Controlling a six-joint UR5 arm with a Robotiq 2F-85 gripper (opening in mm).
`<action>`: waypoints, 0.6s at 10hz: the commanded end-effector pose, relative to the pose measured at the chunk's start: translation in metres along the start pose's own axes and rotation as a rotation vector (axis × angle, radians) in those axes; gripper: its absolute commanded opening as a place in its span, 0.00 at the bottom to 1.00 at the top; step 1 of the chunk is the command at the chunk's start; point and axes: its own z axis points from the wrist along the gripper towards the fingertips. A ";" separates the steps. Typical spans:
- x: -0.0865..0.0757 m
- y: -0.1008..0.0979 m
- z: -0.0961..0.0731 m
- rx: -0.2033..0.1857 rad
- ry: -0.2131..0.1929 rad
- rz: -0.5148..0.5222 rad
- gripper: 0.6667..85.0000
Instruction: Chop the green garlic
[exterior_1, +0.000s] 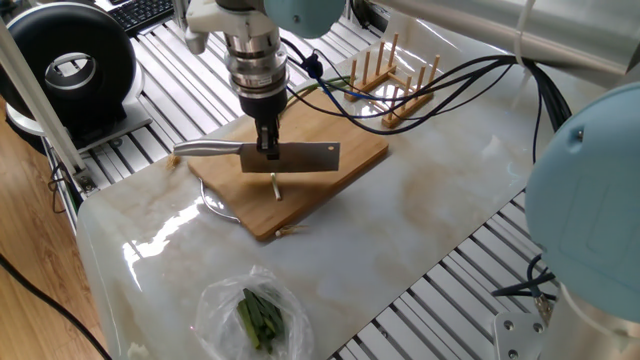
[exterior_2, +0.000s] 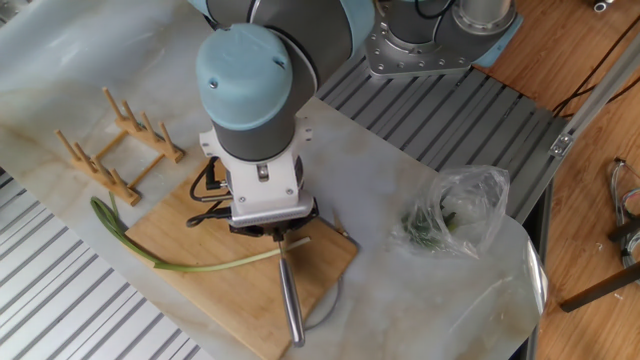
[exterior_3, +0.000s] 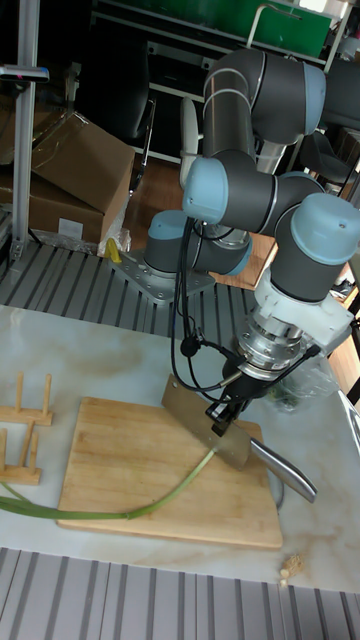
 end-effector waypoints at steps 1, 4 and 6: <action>-0.005 0.001 0.004 -0.010 -0.017 0.008 0.01; -0.004 0.003 0.006 -0.010 -0.015 0.006 0.01; -0.007 0.002 0.010 -0.004 -0.022 0.009 0.01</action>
